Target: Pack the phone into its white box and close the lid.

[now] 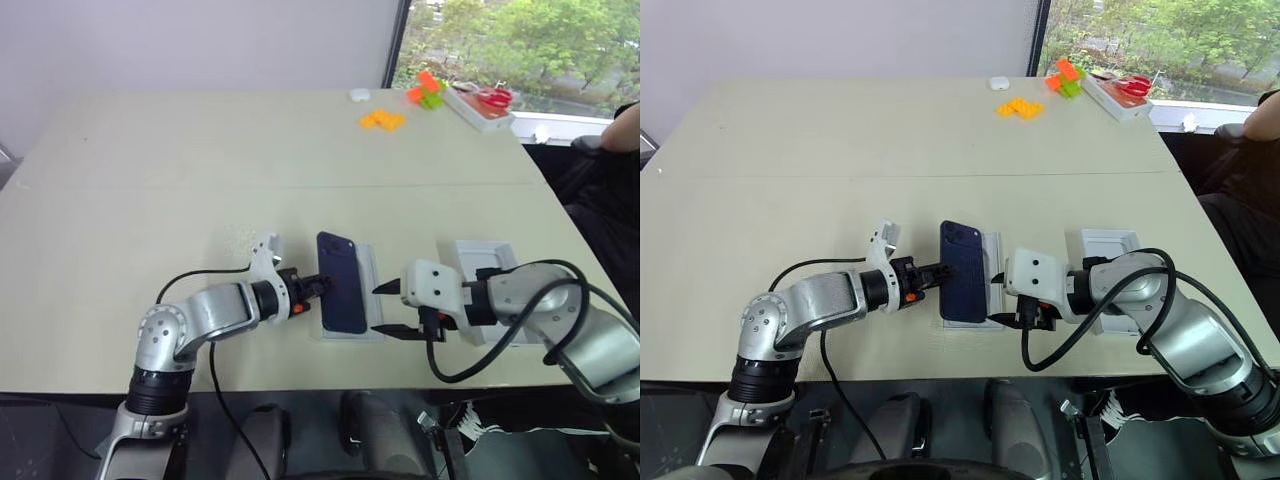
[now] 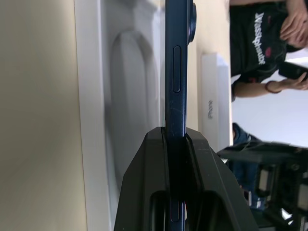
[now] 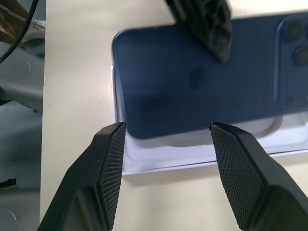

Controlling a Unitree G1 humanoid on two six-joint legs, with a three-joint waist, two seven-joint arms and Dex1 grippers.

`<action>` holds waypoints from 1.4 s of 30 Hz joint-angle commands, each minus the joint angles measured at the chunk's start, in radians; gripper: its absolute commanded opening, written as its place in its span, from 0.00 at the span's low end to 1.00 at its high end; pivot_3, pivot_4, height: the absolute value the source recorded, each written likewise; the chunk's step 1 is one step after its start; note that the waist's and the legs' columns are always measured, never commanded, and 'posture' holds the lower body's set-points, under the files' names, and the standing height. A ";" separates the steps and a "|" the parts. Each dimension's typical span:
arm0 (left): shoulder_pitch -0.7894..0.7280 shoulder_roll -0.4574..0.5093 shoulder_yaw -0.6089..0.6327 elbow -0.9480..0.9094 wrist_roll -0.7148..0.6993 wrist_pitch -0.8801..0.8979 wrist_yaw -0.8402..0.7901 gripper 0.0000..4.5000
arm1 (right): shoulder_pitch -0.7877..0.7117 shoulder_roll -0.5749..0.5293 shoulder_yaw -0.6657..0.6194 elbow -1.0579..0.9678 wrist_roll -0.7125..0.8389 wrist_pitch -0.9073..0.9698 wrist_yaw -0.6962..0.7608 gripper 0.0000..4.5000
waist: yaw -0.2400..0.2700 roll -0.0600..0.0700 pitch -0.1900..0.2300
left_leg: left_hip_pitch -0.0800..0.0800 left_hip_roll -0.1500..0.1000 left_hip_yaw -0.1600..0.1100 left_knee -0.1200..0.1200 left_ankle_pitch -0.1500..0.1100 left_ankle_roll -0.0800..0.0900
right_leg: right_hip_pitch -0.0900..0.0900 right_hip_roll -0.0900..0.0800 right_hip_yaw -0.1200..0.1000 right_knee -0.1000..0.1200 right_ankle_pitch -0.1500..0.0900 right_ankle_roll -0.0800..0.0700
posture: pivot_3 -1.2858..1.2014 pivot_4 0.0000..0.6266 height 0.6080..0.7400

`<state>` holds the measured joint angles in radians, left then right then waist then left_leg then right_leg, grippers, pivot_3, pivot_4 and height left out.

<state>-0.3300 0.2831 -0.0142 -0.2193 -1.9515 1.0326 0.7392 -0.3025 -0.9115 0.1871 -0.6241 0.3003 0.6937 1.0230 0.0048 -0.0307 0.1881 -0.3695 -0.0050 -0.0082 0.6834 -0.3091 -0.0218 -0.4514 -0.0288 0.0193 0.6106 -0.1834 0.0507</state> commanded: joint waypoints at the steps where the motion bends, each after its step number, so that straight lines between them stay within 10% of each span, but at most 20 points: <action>1: -0.032 -0.012 0.004 -0.006 -0.021 0.009 -0.001 0.00 | -0.017 0.000 -0.006 -0.015 0.006 -0.005 -0.007 0.64 | 0.002 0.000 0.000 | 0.000 0.000 0.000 0.000 0.000 0.000 | 0.000 0.000 0.000 0.000 0.000 0.000 | 0.52 0.24 0.89; 26: -0.087 -0.053 -0.019 0.093 -0.021 0.057 0.002 0.00 | -0.004 -0.006 -0.013 -0.034 0.012 0.012 -0.023 0.64 | 0.007 0.000 0.000 | 0.000 0.000 0.000 0.000 0.000 0.000 | 0.000 0.000 0.000 -0.001 0.000 0.000 | 0.52 0.24 0.89; 35: -0.084 -0.049 0.003 0.075 -0.021 0.056 -0.006 0.93 | -0.002 -0.008 -0.015 -0.038 0.014 0.018 -0.024 0.66 | 0.007 0.000 0.000 | 0.000 0.000 0.000 0.000 0.000 0.000 | 0.000 0.000 0.000 -0.001 0.000 0.000 | 0.52 0.24 0.89; 42: -0.070 0.003 0.035 0.008 -0.021 0.069 -0.062 0.98 | -0.003 -0.007 -0.015 -0.032 0.014 0.015 -0.024 0.66 | 0.006 0.000 0.000 | 0.000 0.000 0.000 0.000 0.000 0.000 | 0.000 0.000 0.000 0.000 0.000 0.000 | 0.52 0.24 0.89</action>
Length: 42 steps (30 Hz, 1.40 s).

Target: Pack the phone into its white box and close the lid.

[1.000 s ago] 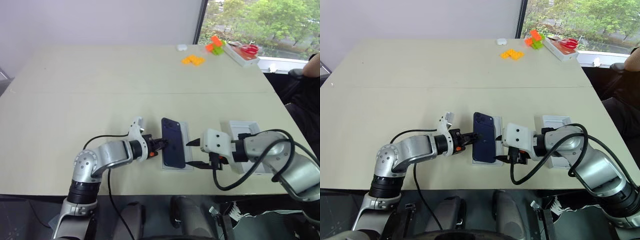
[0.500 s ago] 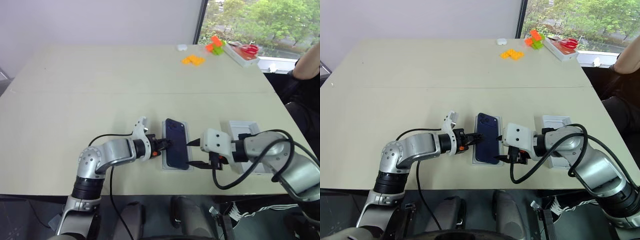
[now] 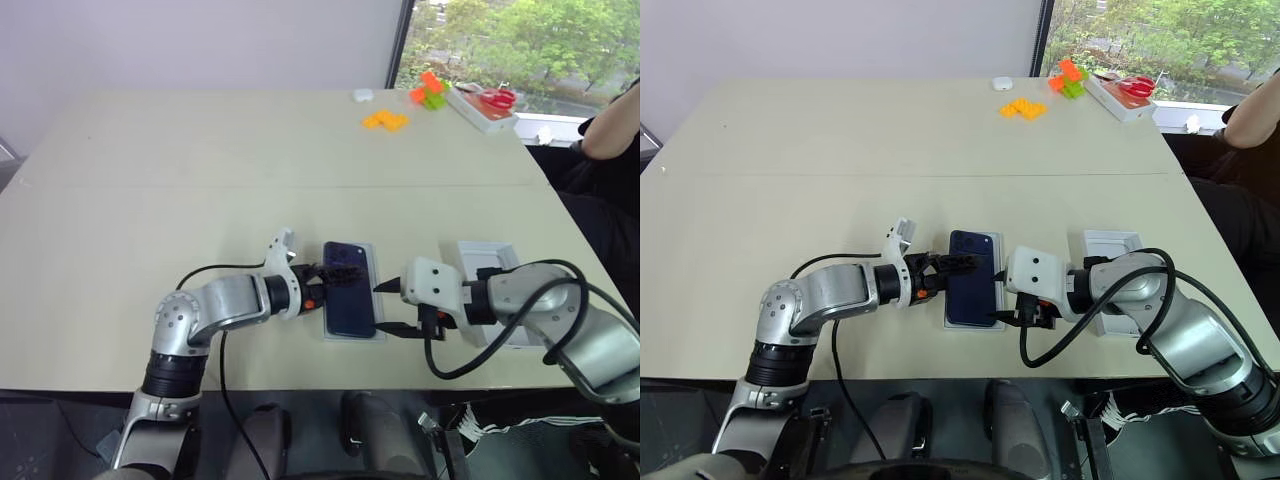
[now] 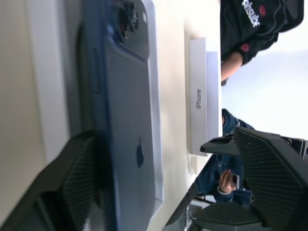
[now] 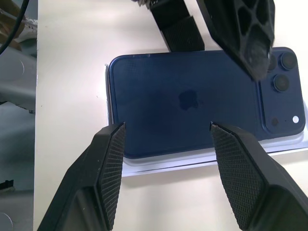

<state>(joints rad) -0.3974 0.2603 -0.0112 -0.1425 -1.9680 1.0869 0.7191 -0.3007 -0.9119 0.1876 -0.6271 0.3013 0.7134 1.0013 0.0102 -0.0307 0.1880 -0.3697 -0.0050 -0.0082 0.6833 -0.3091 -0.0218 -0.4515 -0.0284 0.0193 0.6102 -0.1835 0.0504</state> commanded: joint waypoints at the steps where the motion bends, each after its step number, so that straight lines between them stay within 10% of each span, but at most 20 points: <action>1: 0.000 0.046 0.038 -0.078 -0.004 0.019 -0.058 0.98 | -0.006 -0.006 -0.013 -0.026 0.012 -0.007 -0.002 0.66 | 0.001 0.000 0.000 | 0.000 0.000 0.000 0.000 0.000 0.000 | 0.000 0.000 0.000 0.000 0.000 0.000 | 0.52 0.24 0.89; 15: -0.053 0.411 0.116 -0.120 -0.004 0.022 -0.278 0.98 | -0.022 0.003 0.002 0.016 -0.001 -0.038 0.003 0.66 | -0.002 0.000 0.000 | 0.000 0.000 0.000 0.000 0.000 0.000 | 0.000 0.000 0.000 0.000 0.000 0.000 | 0.52 0.24 0.89; 27: 0.235 0.646 0.001 -0.410 0.983 -0.320 -0.868 0.98 | -0.051 0.058 -0.148 0.073 0.034 0.149 -0.179 0.66 | 0.000 0.000 0.001 | -0.002 0.001 0.002 0.000 0.000 0.000 | -0.003 -0.001 0.000 -0.002 0.000 0.000 | 0.52 0.24 0.89; 37: 0.275 0.625 -0.130 -0.440 1.281 -0.558 -1.308 0.98 | -0.189 0.044 -0.352 0.069 0.126 0.863 -0.348 0.66 | -0.003 0.000 0.001 | -0.005 0.002 0.003 -0.001 -0.001 0.001 | -0.007 0.000 0.001 -0.001 -0.003 0.003 | 0.52 0.24 0.89; 42: 0.256 0.611 -0.200 -0.464 1.367 -0.643 -1.488 0.98 | -0.097 0.005 -0.414 0.093 0.166 0.901 -0.451 0.66 | 0.001 0.000 0.001 | -0.006 0.002 0.003 -0.001 -0.002 0.004 | -0.007 0.000 0.000 -0.002 -0.003 0.004 | 0.52 0.24 0.89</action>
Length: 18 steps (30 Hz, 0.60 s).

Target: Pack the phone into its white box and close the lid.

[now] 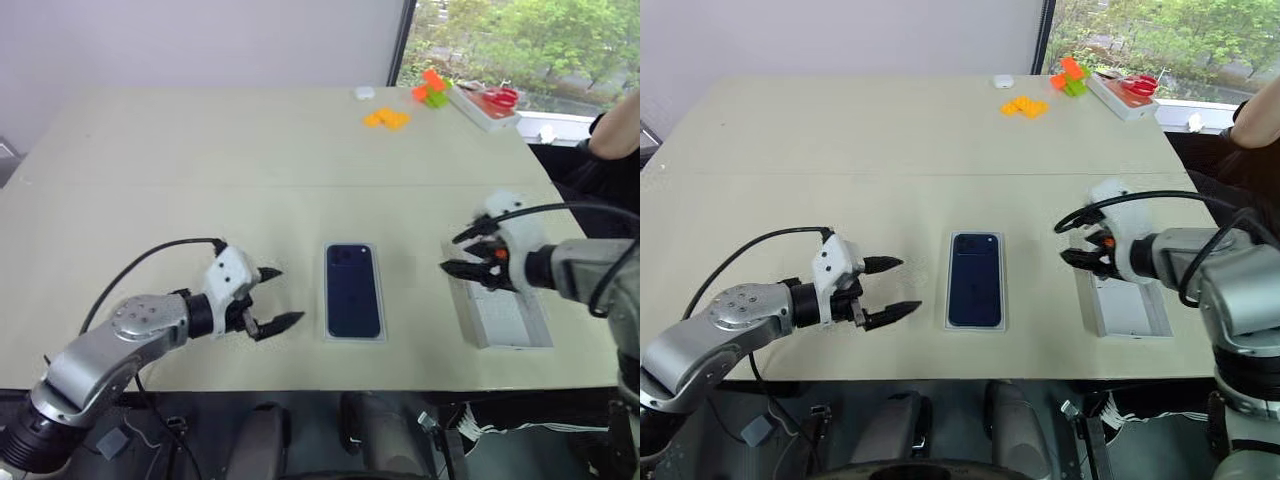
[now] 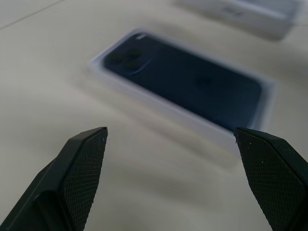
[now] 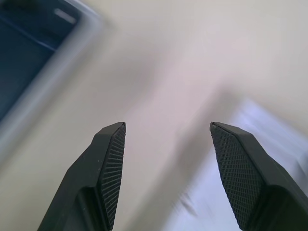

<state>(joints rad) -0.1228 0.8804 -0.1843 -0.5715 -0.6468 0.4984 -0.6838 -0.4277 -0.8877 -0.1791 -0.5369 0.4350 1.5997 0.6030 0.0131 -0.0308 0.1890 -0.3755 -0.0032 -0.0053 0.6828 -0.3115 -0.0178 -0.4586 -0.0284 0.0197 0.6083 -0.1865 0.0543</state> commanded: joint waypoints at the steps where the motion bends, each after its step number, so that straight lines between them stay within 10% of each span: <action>1: -0.025 -0.015 -0.040 -0.033 0.059 -0.065 -0.110 0.98 | 0.044 -0.018 -0.055 0.004 0.044 0.015 -0.073 0.66 | -0.003 0.000 0.000 | 0.000 0.000 0.001 0.000 0.000 0.000 | 0.000 0.000 0.001 0.000 0.000 0.000 | 0.52 0.24 0.89; 15: -0.094 -0.113 0.010 0.204 0.247 -0.003 -0.065 0.98 | -0.005 0.065 -0.029 -0.122 0.220 0.015 -0.233 0.66 | -0.032 0.001 0.000 | 0.002 0.002 0.000 0.000 0.000 0.001 | -0.001 0.004 0.002 0.003 0.001 0.004 | 0.52 0.24 0.89; 18: -0.111 -0.139 0.036 0.240 0.247 0.059 -0.024 0.80 | -0.011 0.102 0.026 -0.161 0.233 0.002 -0.217 0.52 | -0.031 0.000 0.000 | 0.002 0.002 0.000 0.000 0.000 0.001 | -0.001 0.004 0.002 0.003 0.002 0.005 | 0.52 0.24 0.89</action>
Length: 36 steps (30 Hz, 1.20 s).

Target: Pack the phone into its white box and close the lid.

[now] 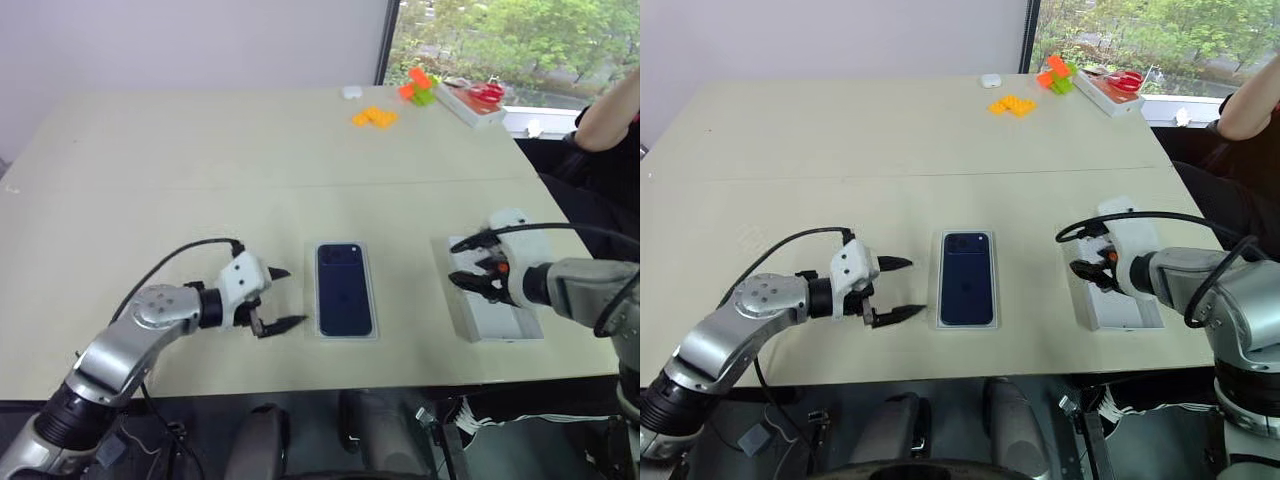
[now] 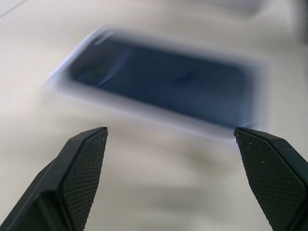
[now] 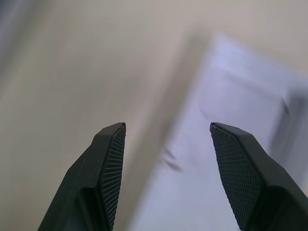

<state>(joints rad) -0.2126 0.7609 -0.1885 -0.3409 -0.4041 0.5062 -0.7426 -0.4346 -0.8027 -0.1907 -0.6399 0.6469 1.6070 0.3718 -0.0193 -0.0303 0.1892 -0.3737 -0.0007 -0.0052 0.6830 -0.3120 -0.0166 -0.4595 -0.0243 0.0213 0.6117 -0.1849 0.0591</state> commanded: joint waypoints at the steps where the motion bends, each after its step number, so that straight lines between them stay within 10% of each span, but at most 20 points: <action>1: -0.029 -0.024 0.032 0.014 0.015 0.066 0.038 0.70 | 0.005 0.003 0.080 -0.066 0.011 -0.041 0.021 0.46 | 0.002 0.000 0.000 | 0.000 0.000 0.000 0.000 0.000 0.000 | 0.000 0.000 0.000 0.000 0.000 0.000 | 0.52 0.24 0.89; 5: -0.060 -0.040 -0.029 0.006 0.075 0.121 0.052 0.23 | 0.019 0.012 0.207 -0.042 -0.036 -0.145 0.014 0.00 | 0.006 0.000 0.000 | -0.001 -0.001 0.000 0.000 0.000 0.001 | 0.000 -0.004 0.000 0.000 -0.001 0.001 | 0.52 0.24 0.89; 7: -0.081 -0.057 -0.064 0.014 0.117 0.137 0.067 0.01 | 0.016 0.023 0.270 -0.012 -0.070 -0.197 0.009 0.00 | 0.005 0.000 0.000 | -0.001 -0.002 0.000 0.000 -0.001 0.001 | 0.000 -0.005 0.002 -0.001 -0.001 0.001 | 0.52 0.24 0.89; 16: -0.124 -0.132 -0.153 -0.031 0.167 0.193 0.045 0.01 | -0.026 0.111 0.432 0.121 -0.147 -0.291 0.023 0.00 | 0.005 0.000 0.000 | 0.000 -0.001 0.000 0.000 -0.001 0.001 | 0.001 -0.003 0.001 0.001 0.000 0.001 | 0.52 0.24 0.89; 36: -0.235 -0.297 -0.265 0.025 0.195 0.221 -0.004 0.01 | 0.015 0.080 0.332 0.057 -0.125 -0.221 0.069 0.00 | 0.007 0.000 -0.001 | 0.000 -0.002 0.000 0.001 -0.001 0.001 | 0.001 -0.004 0.001 0.001 0.000 0.002 | 0.52 0.24 0.89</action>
<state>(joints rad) -0.4291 0.4822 -0.4439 -0.3001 -0.2134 0.7534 -0.7383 -0.4178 -0.7228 0.1622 -0.5338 0.5046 1.3878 0.4257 -0.0125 -0.0306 0.1886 -0.3735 -0.0030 -0.0055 0.6841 -0.3125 -0.0156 -0.4582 -0.0276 0.0226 0.6129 -0.1849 0.0607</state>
